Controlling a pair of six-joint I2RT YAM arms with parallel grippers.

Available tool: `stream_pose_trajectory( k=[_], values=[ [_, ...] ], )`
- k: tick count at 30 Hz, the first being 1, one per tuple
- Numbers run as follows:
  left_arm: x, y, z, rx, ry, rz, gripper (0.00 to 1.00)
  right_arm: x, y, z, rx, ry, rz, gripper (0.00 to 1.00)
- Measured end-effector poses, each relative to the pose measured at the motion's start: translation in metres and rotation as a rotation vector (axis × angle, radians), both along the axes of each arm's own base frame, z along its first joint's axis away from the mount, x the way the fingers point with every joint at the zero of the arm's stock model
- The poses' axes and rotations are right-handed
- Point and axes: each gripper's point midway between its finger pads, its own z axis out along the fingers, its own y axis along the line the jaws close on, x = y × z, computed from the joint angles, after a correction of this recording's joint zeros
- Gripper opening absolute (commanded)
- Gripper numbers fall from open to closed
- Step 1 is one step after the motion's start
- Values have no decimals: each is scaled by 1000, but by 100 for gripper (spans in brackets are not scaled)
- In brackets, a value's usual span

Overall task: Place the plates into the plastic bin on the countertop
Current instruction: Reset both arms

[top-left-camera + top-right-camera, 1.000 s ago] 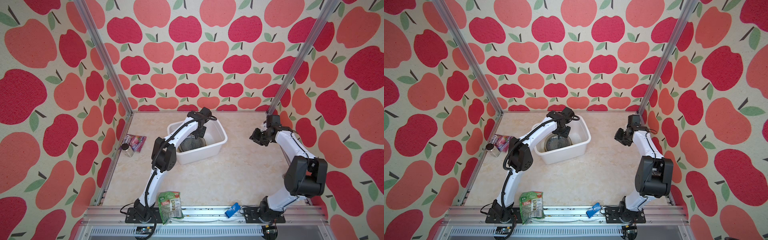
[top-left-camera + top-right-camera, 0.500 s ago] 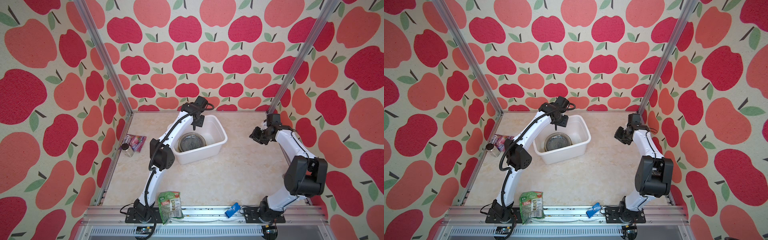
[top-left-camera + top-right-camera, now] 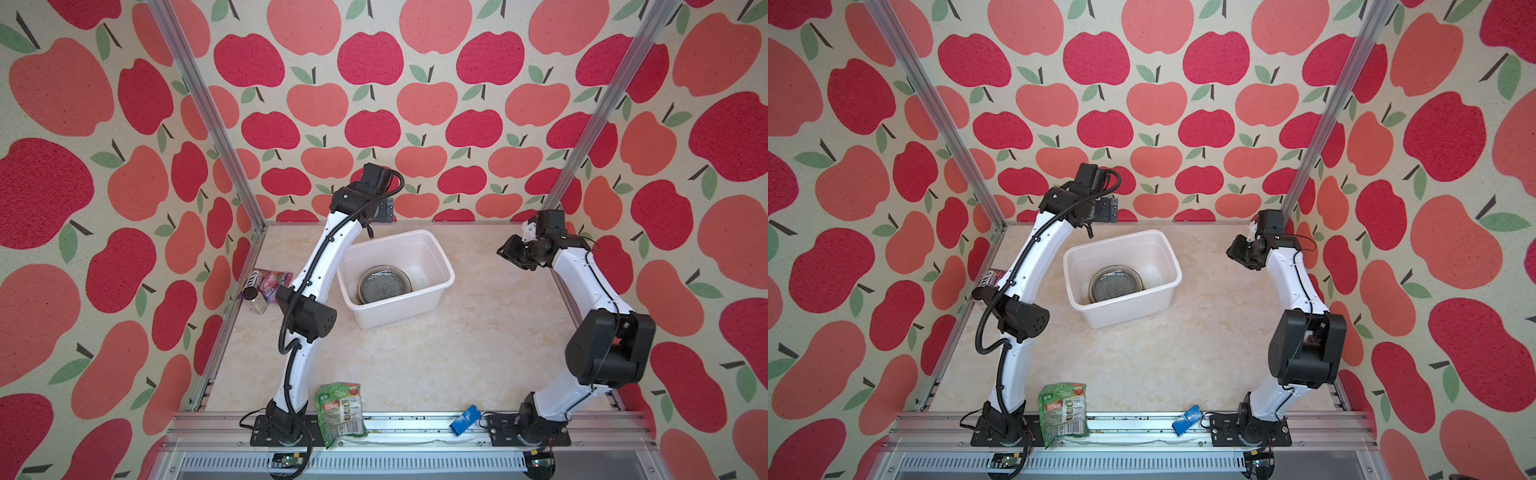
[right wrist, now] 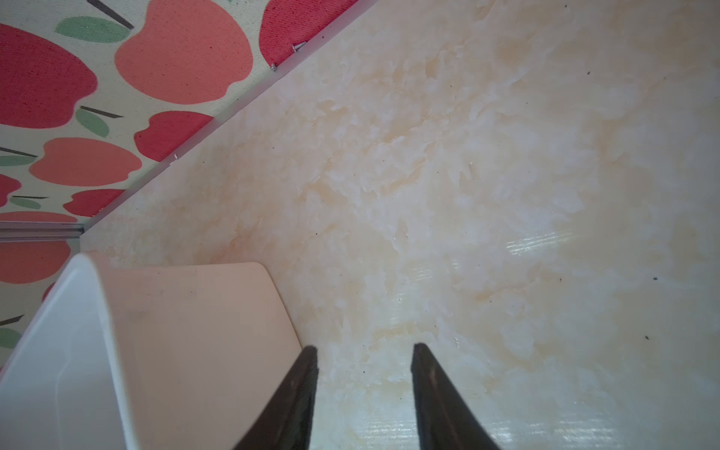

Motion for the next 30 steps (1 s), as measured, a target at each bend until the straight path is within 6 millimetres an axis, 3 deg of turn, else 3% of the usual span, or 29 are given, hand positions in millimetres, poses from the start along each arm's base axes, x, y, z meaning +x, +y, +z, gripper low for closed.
stream_pose_trajectory(
  k=[1,4,7,11,15,18,20,23,27,30],
  values=[
    [-3,12,3,23,-6,25,99,1,3,3,-6,-13,12,99],
    [-22,44,9,108,-39,90,99,-1,15,7,-27,-59,69,99],
    [-48,67,4,151,-92,131,99,-15,26,4,-33,-90,110,99],
    [-100,112,-14,112,-204,197,99,-40,37,-5,-29,-127,144,99],
    [-153,175,-20,4,-370,331,99,-49,32,-15,-56,-137,125,99],
    [-179,210,-29,-44,-447,425,99,-48,24,-22,-91,-136,95,99],
    [-186,224,-40,-45,-463,467,99,-47,20,-27,-111,-138,78,99],
    [-189,236,-73,-2,-445,479,99,-47,16,-35,-132,-140,62,99],
    [-194,236,-126,40,-392,442,99,-40,13,-45,-173,-136,43,99],
    [-194,235,-144,64,-388,416,99,-36,10,-62,-212,-97,26,100]
  ],
)
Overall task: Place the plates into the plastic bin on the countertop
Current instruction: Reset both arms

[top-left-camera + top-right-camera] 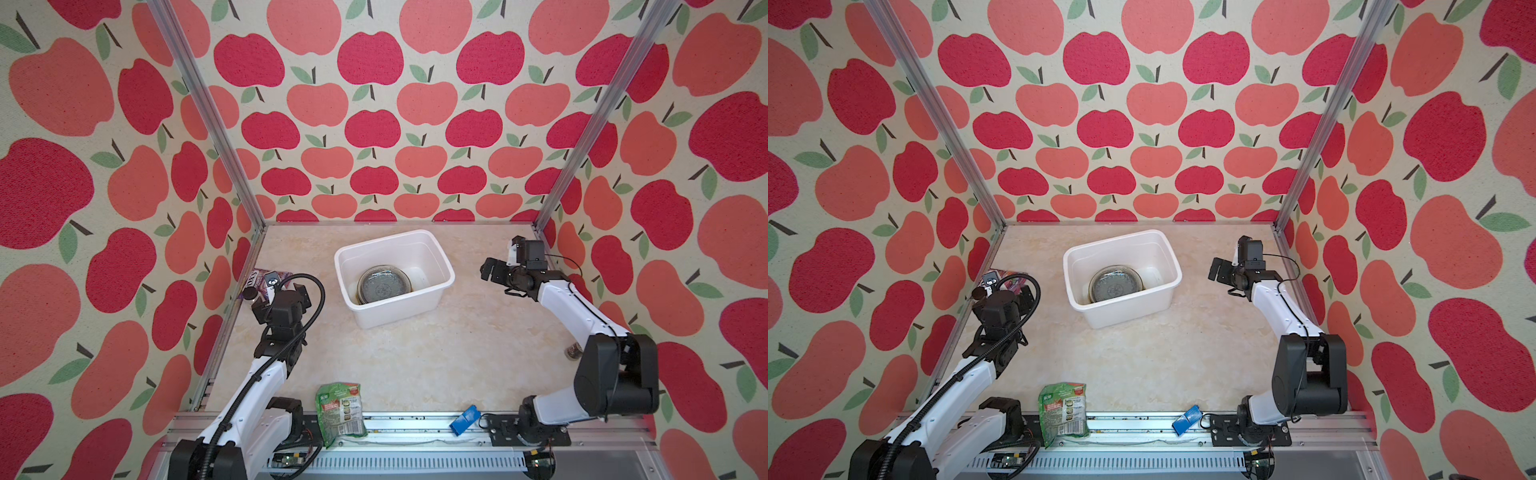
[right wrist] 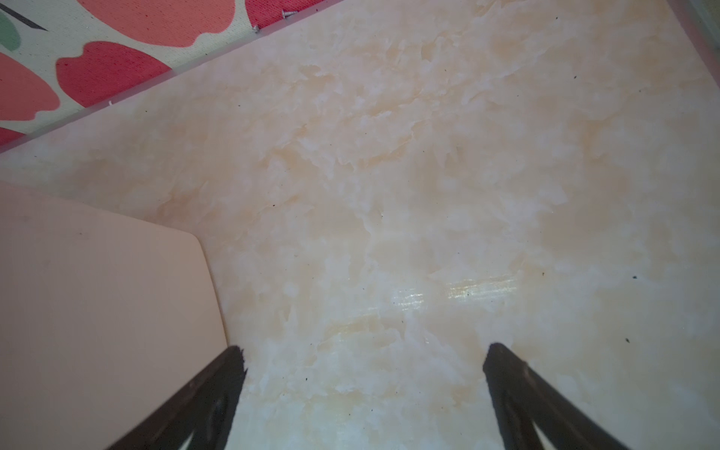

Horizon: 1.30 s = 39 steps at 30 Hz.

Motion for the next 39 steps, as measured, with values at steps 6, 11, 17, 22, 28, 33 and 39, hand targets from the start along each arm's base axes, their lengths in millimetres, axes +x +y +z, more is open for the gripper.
stream_pose_trajectory(
  k=[6,11,17,22,28,33,39],
  values=[
    [18,-3,-8,31,-7,-34,99,7,1,-7,-82,-58,-12,100],
    [29,-1,-20,40,16,-55,99,6,13,0,-212,-164,48,99],
    [35,-6,-30,36,24,-102,99,-8,6,-2,-280,-242,50,99],
    [45,2,-55,43,45,-119,99,-18,0,-6,-305,-275,43,99],
    [60,14,-112,-32,112,-156,99,-15,-1,-4,-307,-321,37,99],
    [41,9,-118,-58,40,-186,99,-11,-25,-1,-355,-351,-28,99],
    [51,8,-108,-64,0,-203,99,-7,-45,-3,-412,-386,-54,99]
  ],
)
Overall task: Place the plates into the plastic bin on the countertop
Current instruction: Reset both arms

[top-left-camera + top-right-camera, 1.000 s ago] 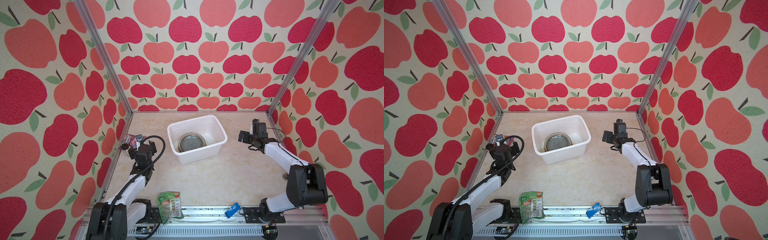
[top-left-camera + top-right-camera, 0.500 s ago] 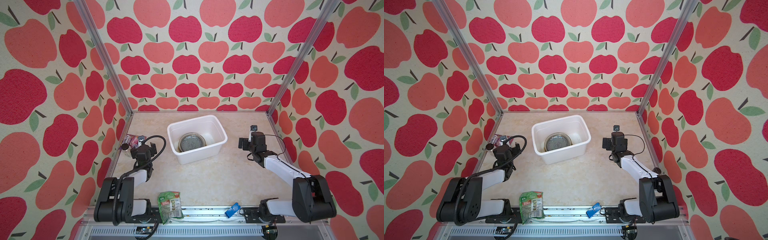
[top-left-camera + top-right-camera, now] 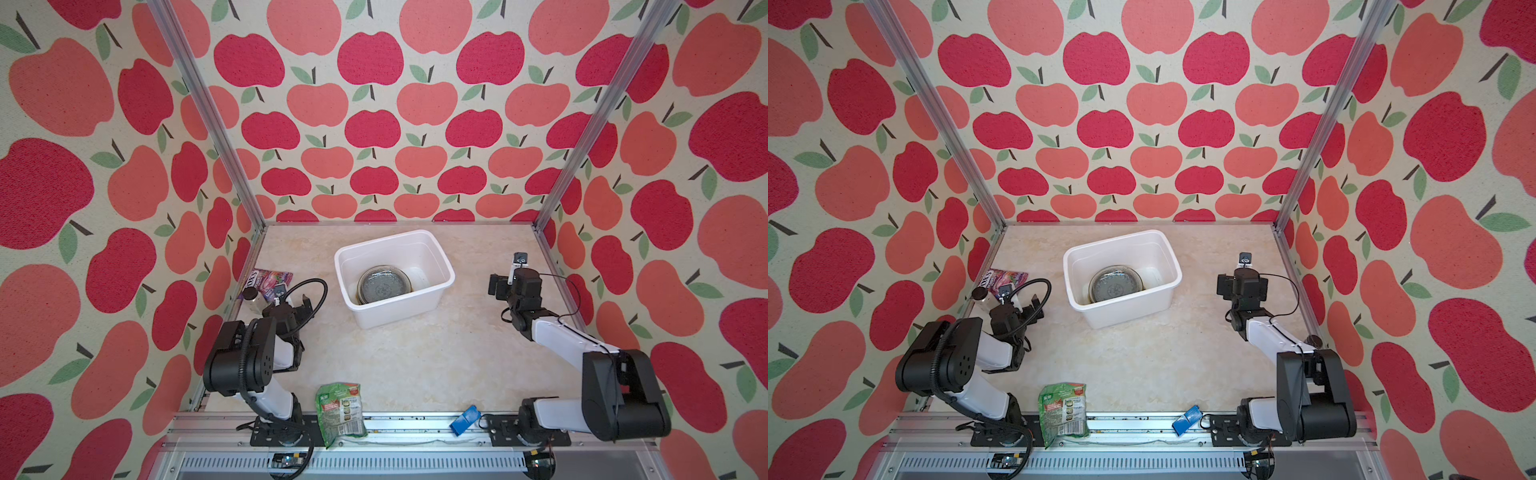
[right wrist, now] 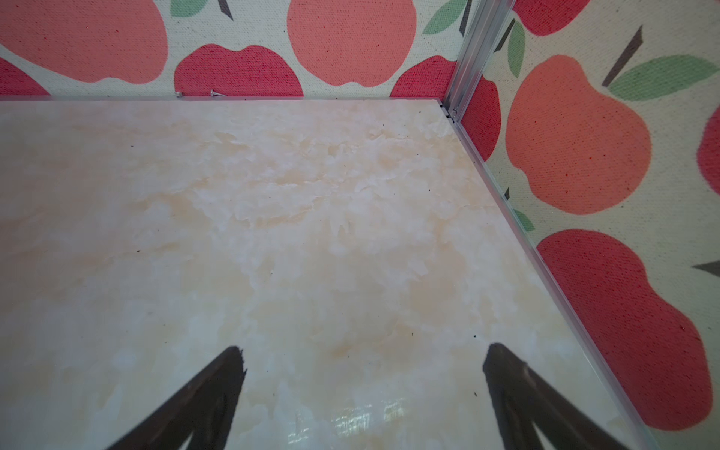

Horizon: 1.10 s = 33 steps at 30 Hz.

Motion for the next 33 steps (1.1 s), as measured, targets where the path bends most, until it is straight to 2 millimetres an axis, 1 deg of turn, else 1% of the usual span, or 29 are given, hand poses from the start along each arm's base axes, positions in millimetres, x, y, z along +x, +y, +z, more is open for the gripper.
stream_pose_trajectory(
  k=[3,5,7,8,10,11,12,14,16,20,23,28,33],
  values=[
    [20,0,16,-2,-30,-14,99,6,-3,-9,-33,-24,10,99],
    [26,-1,24,-2,-51,-22,99,3,-7,-32,-48,16,11,99],
    [26,-1,23,-3,-46,-23,99,-2,-10,-48,-46,-16,22,99],
    [25,-1,21,-4,-37,-23,99,-8,-12,-61,-41,-19,22,99],
    [24,-2,18,-6,-22,-22,99,-22,-18,-85,-39,40,18,99],
    [24,-2,16,-6,-14,-23,99,-25,-21,-88,-38,50,14,99],
    [23,-2,15,-7,-10,-23,99,-23,-21,-85,-36,34,13,99],
    [23,-2,14,-7,-6,-24,99,-14,-17,-67,-34,-48,25,99],
    [23,-2,14,-7,-3,-24,99,-9,-11,-55,-38,-100,40,99],
    [23,-3,13,-7,-1,-25,99,-5,-6,-43,-45,-152,55,99],
    [22,-3,12,-8,4,-25,99,-4,-6,-39,-48,-169,53,99],
    [22,-3,11,-9,8,-25,99,-4,-6,-39,-46,-169,56,99],
    [22,-3,10,-9,11,-25,99,-1,-5,-44,-15,-142,106,99]
  ],
)
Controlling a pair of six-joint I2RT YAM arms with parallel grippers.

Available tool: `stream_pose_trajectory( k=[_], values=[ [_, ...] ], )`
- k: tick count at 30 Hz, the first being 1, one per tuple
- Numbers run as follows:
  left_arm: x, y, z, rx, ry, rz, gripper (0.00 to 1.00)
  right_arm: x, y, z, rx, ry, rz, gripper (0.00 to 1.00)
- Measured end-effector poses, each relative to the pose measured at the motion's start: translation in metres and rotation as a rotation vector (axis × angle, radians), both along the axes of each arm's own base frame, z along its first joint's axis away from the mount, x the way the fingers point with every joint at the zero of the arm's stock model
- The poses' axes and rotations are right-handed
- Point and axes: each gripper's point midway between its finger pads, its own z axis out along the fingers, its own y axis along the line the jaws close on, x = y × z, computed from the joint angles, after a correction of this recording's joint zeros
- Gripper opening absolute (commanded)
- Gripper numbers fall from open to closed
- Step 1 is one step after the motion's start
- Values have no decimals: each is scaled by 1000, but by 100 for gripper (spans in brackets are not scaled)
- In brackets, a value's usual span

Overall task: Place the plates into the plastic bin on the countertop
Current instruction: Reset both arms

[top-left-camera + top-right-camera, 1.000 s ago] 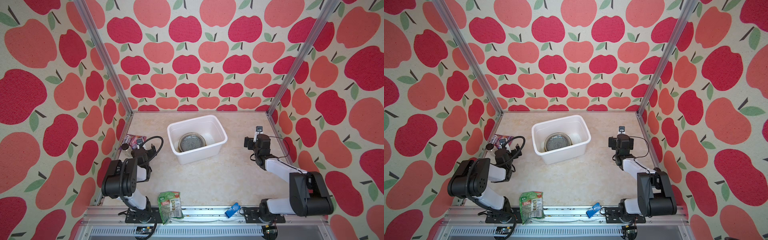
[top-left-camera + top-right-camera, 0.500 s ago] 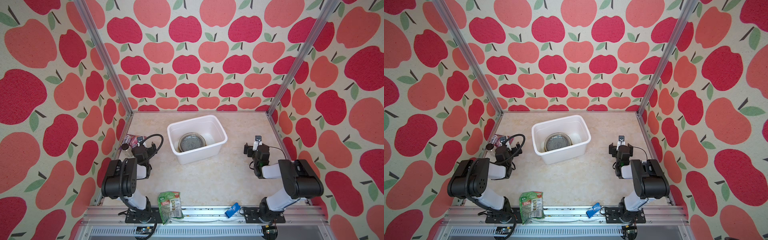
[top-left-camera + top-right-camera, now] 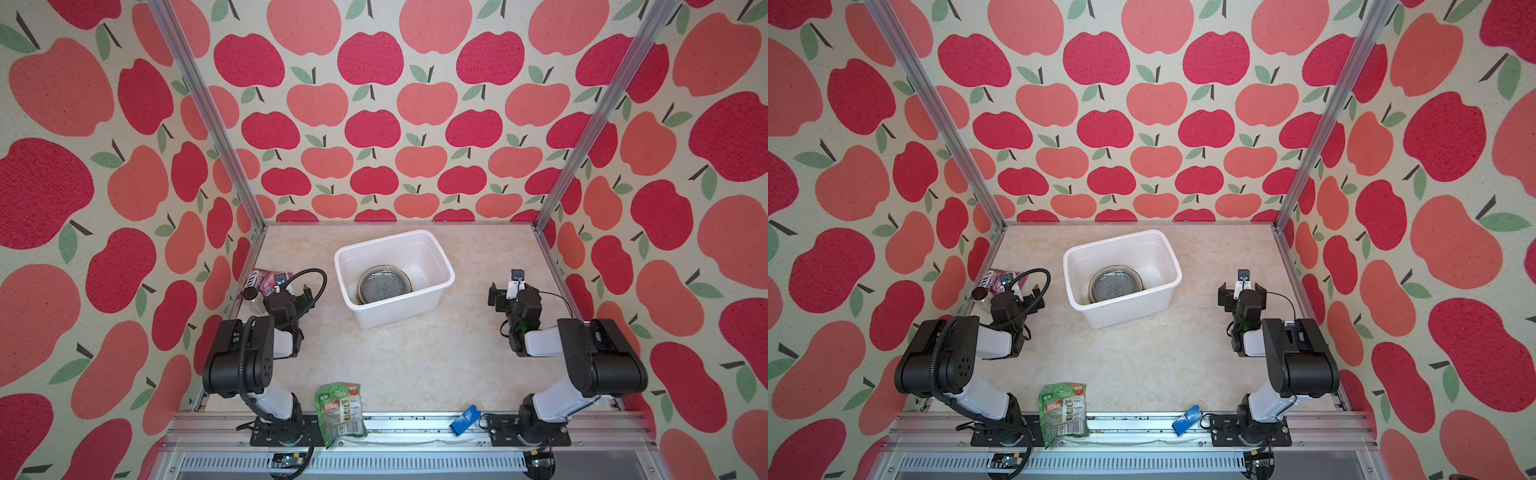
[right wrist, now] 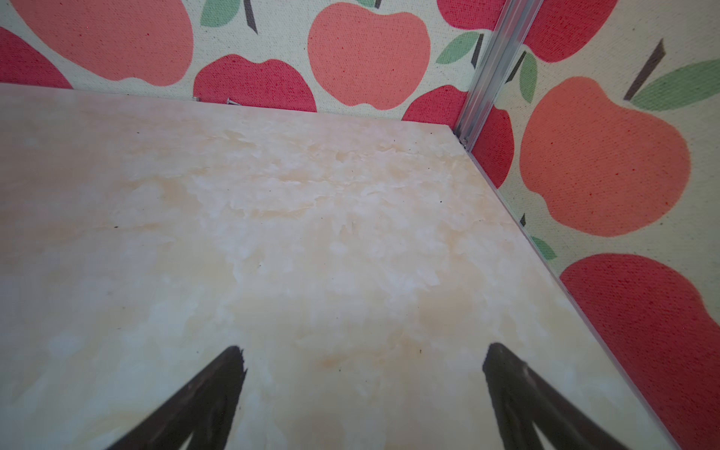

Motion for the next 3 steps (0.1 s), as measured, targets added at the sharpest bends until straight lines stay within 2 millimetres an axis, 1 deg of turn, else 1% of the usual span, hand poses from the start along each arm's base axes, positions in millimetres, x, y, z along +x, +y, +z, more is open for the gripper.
stream_pose_trajectory(
  k=[3],
  values=[
    [0,0,0,0,0,0,99,1,4,-1,20,6,43,99]
  ],
)
